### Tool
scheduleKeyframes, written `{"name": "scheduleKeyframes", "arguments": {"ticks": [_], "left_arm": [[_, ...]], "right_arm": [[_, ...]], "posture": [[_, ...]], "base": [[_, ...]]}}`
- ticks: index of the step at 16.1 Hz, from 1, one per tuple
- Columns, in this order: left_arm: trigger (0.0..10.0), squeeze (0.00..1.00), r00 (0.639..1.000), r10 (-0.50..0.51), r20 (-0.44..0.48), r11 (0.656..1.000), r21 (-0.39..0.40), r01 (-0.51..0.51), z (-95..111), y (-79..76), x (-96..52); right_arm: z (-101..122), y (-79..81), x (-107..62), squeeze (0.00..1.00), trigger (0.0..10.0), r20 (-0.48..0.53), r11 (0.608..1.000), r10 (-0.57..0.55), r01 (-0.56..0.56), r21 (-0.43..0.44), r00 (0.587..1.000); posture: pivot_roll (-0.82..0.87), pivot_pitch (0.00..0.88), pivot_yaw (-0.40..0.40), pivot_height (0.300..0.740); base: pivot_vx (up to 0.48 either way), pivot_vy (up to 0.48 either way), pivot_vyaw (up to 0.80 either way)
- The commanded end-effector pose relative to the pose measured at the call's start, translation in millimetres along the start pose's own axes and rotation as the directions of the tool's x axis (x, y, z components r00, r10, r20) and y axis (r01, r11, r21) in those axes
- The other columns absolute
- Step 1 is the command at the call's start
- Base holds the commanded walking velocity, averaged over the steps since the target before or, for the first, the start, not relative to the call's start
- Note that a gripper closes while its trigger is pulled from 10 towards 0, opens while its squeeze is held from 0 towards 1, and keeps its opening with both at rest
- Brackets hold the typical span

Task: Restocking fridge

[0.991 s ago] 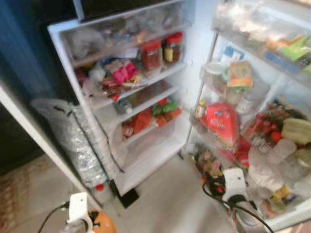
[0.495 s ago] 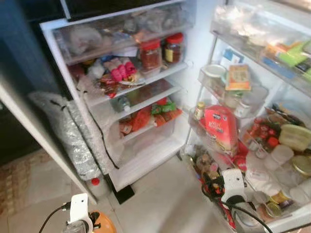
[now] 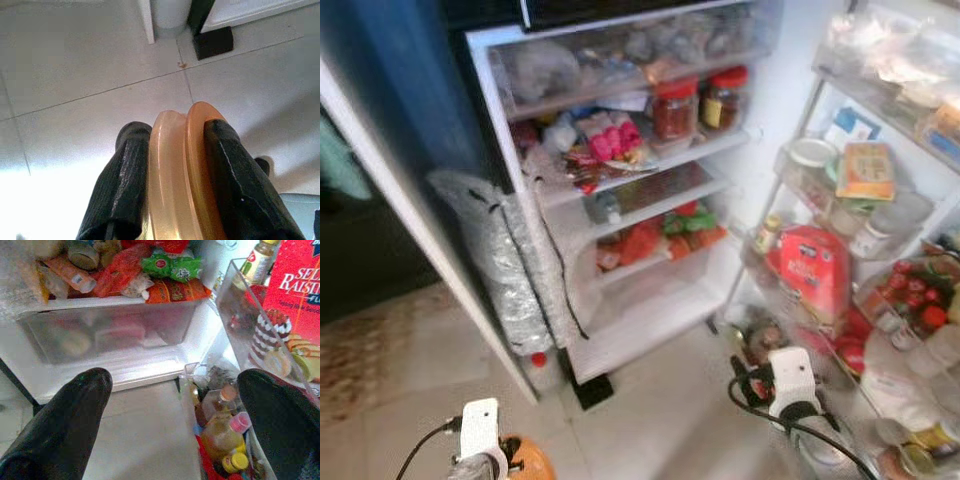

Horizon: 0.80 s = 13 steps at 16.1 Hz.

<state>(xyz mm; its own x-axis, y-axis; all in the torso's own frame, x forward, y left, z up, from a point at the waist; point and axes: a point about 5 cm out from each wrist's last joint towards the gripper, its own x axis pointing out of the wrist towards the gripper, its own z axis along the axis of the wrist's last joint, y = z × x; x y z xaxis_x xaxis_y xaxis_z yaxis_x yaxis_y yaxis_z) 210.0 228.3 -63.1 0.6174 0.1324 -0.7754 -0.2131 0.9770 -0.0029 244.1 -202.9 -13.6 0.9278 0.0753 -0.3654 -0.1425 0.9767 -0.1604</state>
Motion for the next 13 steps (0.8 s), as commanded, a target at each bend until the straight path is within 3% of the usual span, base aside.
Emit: {"name": "scheduleKeyframes", "arguments": {"ticks": [1, 4, 13], "left_arm": [[10.0, 0.00, 1.000, -0.004, -0.006, 1.000, -0.005, 0.004, -1.2, -1.0, 0.0], [10.0, 0.00, 1.000, -0.005, -0.006, 1.000, -0.005, 0.005, -1.0, -0.8, 0.0], [10.0, 0.00, 1.000, -0.002, -0.005, 1.000, -0.004, 0.002, -1.3, -0.5, -0.1]], "right_arm": [[-7.8, -1.6, -3.8, 0.00, 10.0, -0.033, 1.000, -0.001, 0.001, 0.001, 0.999], [-7.9, -0.7, -3.7, 0.00, 10.0, -0.033, 1.000, 0.003, -0.004, -0.009, 0.999], [-9.2, 2.5, -4.0, 0.00, 10.0, -0.038, 0.999, 0.023, -0.024, -0.027, 0.999]], "posture": [[-0.21, 0.047, -0.010, 0.740], [-0.22, 0.047, -0.009, 0.740], [-0.21, 0.048, -0.010, 0.740]], "base": [[0.000, -0.247, 0.00], [0.000, -0.247, 0.65], [0.000, -0.249, 0.00]]}}
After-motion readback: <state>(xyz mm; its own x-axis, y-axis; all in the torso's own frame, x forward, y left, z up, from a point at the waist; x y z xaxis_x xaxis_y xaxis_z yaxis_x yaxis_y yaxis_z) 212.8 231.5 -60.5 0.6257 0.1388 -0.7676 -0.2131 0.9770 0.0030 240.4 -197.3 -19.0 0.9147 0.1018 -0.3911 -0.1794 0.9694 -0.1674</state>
